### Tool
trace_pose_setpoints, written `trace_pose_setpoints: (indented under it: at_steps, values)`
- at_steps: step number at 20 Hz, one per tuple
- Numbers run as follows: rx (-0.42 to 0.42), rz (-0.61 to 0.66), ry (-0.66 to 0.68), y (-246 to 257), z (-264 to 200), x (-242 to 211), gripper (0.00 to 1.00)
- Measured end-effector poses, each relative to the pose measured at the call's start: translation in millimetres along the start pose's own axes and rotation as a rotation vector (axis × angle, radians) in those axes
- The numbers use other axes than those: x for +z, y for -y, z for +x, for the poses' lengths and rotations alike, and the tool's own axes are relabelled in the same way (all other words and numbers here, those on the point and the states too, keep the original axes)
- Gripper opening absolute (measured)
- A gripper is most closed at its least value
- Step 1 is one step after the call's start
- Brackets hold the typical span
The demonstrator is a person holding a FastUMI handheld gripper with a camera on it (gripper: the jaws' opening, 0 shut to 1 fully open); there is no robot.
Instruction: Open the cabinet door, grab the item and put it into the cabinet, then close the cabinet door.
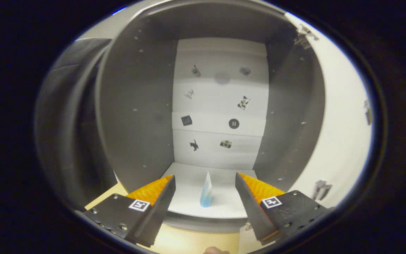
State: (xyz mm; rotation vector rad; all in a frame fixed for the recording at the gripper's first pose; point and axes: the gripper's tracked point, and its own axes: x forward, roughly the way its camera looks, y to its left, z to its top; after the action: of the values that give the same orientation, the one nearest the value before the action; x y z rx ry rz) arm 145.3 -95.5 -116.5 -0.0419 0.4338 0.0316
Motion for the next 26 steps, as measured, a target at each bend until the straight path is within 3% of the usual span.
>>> trace_pose_setpoints:
  at_steps: [7, 17, 21, 26]
  values:
    - [0.013, 0.026, 0.019, -19, -118, -30, 0.99]
    - [-0.064, 0.071, -0.098, -5, -256, -125, 1.0]
    - [-0.19, 0.115, -0.208, 34, -315, -180, 1.0]
    - [-0.475, 0.225, -0.288, 113, -394, -227, 1.0]
